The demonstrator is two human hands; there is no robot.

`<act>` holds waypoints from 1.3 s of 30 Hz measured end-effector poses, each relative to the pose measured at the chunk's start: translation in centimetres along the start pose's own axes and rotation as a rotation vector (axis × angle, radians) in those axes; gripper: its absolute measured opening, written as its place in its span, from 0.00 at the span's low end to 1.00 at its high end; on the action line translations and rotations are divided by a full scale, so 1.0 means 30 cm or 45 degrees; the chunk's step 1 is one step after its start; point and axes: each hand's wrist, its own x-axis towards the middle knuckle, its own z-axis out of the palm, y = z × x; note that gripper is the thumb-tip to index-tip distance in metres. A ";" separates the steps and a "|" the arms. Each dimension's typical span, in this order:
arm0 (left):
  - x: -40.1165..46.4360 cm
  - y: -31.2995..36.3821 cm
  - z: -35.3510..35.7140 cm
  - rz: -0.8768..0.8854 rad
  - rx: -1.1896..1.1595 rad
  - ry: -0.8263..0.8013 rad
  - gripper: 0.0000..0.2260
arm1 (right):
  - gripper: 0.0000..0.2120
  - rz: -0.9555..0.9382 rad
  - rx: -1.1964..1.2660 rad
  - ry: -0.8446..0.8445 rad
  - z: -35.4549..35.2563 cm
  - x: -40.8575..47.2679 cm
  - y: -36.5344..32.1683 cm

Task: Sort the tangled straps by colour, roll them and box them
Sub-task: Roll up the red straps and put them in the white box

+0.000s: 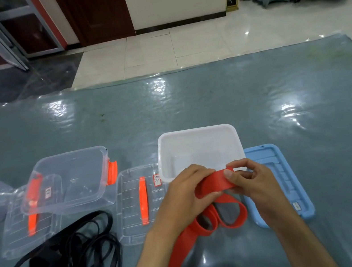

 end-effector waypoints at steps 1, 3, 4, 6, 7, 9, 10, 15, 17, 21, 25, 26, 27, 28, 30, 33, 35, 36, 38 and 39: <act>0.004 0.004 -0.004 0.024 -0.007 0.008 0.19 | 0.13 0.047 0.066 -0.021 0.000 0.002 0.003; 0.008 0.014 -0.008 0.052 -0.028 0.019 0.19 | 0.14 0.124 0.216 -0.043 0.006 0.003 0.016; 0.010 0.020 -0.007 0.059 -0.040 0.024 0.20 | 0.17 0.137 0.267 -0.028 0.007 0.006 0.025; 0.013 0.032 0.003 0.051 -0.069 0.051 0.21 | 0.21 0.157 0.323 0.027 0.014 0.007 0.036; 0.015 0.038 0.010 0.033 -0.095 0.085 0.21 | 0.21 0.173 0.352 0.049 0.019 0.008 0.038; 0.020 0.054 0.026 -0.011 -0.183 0.191 0.19 | 0.18 0.217 0.450 0.066 0.031 0.005 0.040; 0.024 0.059 0.035 -0.012 -0.227 0.248 0.17 | 0.16 0.235 0.512 0.051 0.036 0.004 0.042; 0.027 0.056 0.061 0.044 -0.290 0.389 0.14 | 0.14 0.239 0.626 -0.029 0.050 -0.005 0.033; 0.016 0.048 0.065 0.039 -0.317 0.367 0.15 | 0.15 0.214 0.548 -0.032 0.046 -0.011 0.017; 0.001 0.046 0.072 0.005 -0.319 0.380 0.15 | 0.23 0.172 0.408 -0.040 0.043 -0.040 -0.007; -0.021 0.064 0.067 0.009 -0.295 0.423 0.16 | 0.26 0.151 0.294 -0.135 0.045 -0.084 -0.041; -0.031 0.067 0.064 0.017 -0.273 0.419 0.16 | 0.28 0.135 0.233 -0.159 0.045 -0.091 -0.048; -0.042 0.072 0.060 0.023 -0.261 0.423 0.16 | 0.29 0.099 0.161 -0.180 0.045 -0.098 -0.054; -0.052 0.078 0.053 0.028 -0.260 0.429 0.16 | 0.28 0.049 0.099 -0.188 0.045 -0.105 -0.059; -0.070 0.095 0.037 0.050 -0.283 0.415 0.17 | 0.26 -0.085 0.013 -0.183 0.044 -0.124 -0.072; -0.093 0.127 0.005 0.046 -0.395 0.371 0.16 | 0.26 -0.320 -0.102 -0.248 0.029 -0.140 -0.096; -0.101 0.149 -0.014 0.021 -0.500 0.342 0.17 | 0.26 -0.409 -0.094 -0.308 0.025 -0.143 -0.115; -0.103 0.163 -0.023 -0.004 -0.564 0.328 0.17 | 0.26 -0.432 -0.056 -0.311 0.031 -0.147 -0.126; -0.097 0.199 -0.043 -0.073 -0.710 0.321 0.18 | 0.27 -0.461 0.071 -0.314 0.057 -0.158 -0.146; -0.092 0.217 -0.055 -0.095 -0.765 0.319 0.19 | 0.25 -0.467 0.142 -0.318 0.075 -0.163 -0.153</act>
